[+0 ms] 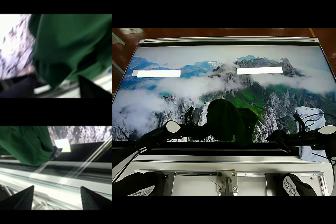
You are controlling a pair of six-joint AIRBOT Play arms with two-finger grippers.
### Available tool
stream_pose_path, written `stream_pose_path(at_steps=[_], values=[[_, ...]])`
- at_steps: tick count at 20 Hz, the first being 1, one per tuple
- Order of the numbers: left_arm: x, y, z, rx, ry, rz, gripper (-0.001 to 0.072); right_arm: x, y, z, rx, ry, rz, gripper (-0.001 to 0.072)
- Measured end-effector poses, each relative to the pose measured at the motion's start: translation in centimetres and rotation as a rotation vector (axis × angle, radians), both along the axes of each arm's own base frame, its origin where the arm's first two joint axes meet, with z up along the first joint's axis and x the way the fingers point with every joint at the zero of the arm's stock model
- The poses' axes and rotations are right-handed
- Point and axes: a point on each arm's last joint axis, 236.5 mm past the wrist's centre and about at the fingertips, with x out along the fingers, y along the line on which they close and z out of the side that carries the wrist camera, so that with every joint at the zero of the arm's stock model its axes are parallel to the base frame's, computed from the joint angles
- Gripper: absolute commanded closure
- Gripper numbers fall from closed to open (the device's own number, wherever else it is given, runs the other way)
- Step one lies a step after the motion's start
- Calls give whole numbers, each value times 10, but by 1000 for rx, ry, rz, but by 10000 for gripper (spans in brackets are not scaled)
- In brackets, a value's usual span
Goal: Fold the shirts.
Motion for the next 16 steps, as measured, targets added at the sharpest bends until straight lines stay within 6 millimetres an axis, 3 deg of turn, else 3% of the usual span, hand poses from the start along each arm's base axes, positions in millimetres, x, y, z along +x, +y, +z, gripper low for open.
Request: stream_pose_path(at_steps=[1,2,8,16], values=[[5,-2,0,0,-10,15,621,-2,3,-2,14,7,-8,26],[11,-4,1,-2,-24,30,670,-3,7,-4,31,12,-21,26],[32,-14,16,-19,-94,40,670,-6,39,-20,102,1,-54,26],[24,-25,38,-39,-171,-83,669,19,84,-44,-15,-92,-73,26]])
